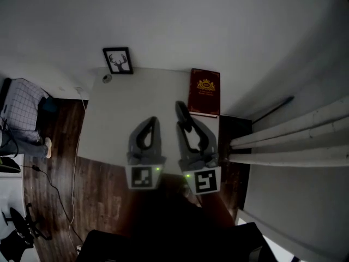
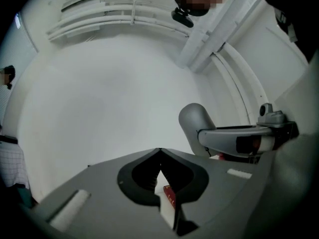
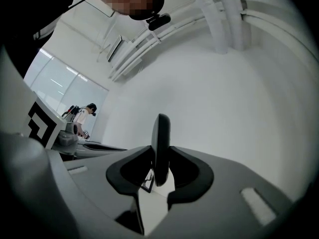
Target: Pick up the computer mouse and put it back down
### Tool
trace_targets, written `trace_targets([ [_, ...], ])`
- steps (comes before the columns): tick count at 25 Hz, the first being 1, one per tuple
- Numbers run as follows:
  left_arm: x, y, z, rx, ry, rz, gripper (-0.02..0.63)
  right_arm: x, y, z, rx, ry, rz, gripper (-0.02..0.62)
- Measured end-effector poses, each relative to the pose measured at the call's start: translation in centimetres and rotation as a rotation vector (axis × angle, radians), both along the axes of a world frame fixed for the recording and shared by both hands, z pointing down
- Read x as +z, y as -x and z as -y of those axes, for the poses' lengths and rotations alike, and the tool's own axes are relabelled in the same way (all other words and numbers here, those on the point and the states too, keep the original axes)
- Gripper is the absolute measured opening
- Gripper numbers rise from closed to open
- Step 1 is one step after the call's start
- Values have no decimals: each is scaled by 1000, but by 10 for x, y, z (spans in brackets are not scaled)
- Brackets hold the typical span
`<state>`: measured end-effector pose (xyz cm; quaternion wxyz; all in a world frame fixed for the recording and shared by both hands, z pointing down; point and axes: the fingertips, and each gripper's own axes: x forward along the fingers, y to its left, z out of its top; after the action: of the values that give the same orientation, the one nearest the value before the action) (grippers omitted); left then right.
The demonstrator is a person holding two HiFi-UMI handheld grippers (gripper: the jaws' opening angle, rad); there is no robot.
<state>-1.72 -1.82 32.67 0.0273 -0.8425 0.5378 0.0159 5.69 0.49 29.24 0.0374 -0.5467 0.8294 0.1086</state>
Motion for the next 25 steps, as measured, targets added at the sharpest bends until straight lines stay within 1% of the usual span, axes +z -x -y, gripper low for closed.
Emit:
trace_targets([
  [1,-2,-4,-11,-14,-4,-2,0,-2,-6,-10,-5,-8,1,126],
  [4,-8,-17,-42,-47,-12,34,0,-9,-22,-38,-24,-20,13,126],
  [6,-12,-24,-56,-57,-4,43,0,-12,-27,-51,-32,-17,14,126],
  [9,-15,-31,-73,-58,18,39,0,-16,-32,-66,-44,-16,19,126],
  [13,-22,-40,-101,-45,-23,64,0,-23,-41,-94,-38,-16,31,126],
  [15,-23,-42,-108,-32,-27,64,0,-21,-43,-101,-29,-13,15,126],
  [18,-24,-45,-107,-3,-31,44,0,-14,-42,-102,-5,5,-14,127],
  [22,-24,-45,-107,27,-31,16,0,-11,-37,-103,20,15,-10,127],
  [25,-21,-39,-108,41,-23,22,0,-10,-29,-104,28,20,-7,127],
])
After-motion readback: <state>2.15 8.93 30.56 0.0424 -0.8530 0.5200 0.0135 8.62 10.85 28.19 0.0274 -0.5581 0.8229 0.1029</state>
